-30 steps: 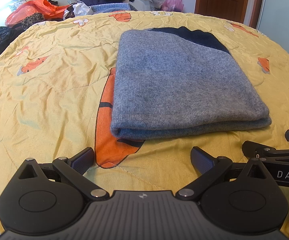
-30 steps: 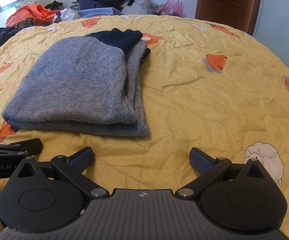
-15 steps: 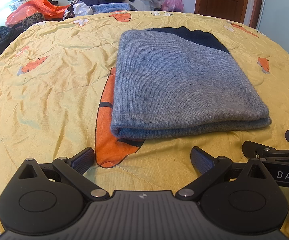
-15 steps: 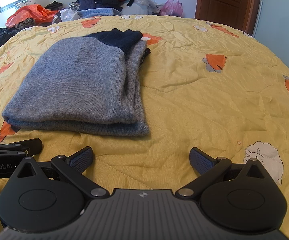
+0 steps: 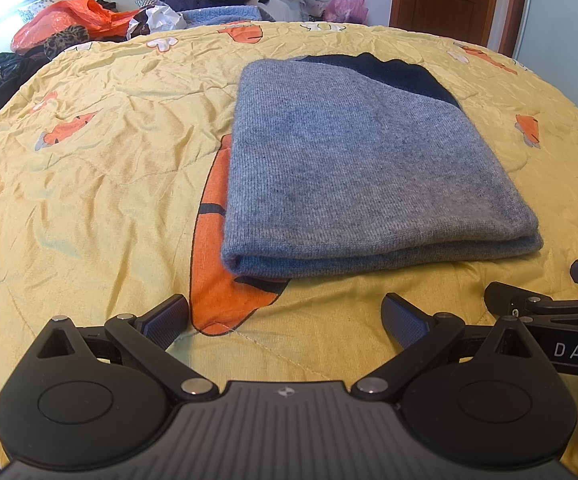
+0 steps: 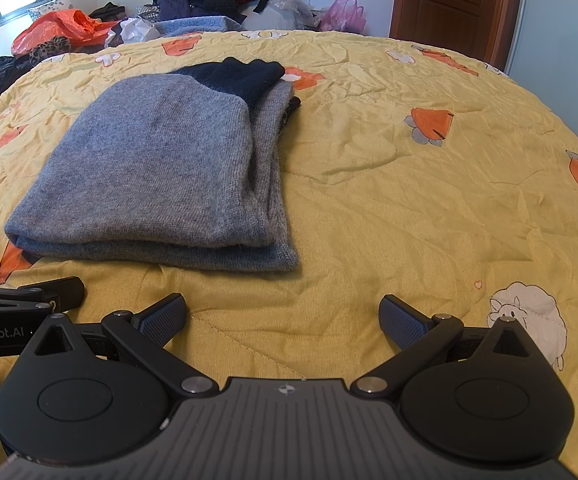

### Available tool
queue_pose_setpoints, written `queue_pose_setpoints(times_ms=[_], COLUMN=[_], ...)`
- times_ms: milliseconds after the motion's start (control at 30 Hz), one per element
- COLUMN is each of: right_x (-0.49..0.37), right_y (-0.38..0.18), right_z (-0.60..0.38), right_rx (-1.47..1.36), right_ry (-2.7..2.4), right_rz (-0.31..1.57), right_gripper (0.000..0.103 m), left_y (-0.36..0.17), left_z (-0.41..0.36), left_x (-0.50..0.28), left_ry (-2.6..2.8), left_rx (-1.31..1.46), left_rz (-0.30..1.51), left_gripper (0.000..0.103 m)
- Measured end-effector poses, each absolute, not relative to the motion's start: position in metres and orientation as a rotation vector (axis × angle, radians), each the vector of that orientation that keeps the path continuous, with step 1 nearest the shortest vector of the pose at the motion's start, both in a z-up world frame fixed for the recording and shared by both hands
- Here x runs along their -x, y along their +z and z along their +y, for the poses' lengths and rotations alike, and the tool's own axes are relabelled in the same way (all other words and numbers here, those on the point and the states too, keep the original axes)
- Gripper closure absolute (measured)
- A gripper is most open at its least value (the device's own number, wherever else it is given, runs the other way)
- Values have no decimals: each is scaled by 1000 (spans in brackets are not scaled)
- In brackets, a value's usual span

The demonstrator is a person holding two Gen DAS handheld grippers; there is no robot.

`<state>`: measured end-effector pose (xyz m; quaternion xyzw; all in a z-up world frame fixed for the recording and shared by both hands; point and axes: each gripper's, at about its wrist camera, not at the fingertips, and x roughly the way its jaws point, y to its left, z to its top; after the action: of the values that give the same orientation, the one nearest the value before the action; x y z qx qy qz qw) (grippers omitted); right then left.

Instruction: Fold small clothes

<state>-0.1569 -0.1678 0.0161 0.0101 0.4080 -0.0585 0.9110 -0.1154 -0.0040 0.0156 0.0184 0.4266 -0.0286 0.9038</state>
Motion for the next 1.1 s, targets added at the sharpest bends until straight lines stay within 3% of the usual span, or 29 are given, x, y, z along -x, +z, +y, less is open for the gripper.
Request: queue_pose_setpoints(times_ms=[1100], right_x=[159], right_y=[19], right_z=[-168], right_rx=[-17], right_ry=[-113], right_rz=[865], right_gripper=[0], left_y=[21], left_z=[-3], left_x=[116], left_ry=[-72], left_rx=[-33], left_rz=[906], left_gripper=[0])
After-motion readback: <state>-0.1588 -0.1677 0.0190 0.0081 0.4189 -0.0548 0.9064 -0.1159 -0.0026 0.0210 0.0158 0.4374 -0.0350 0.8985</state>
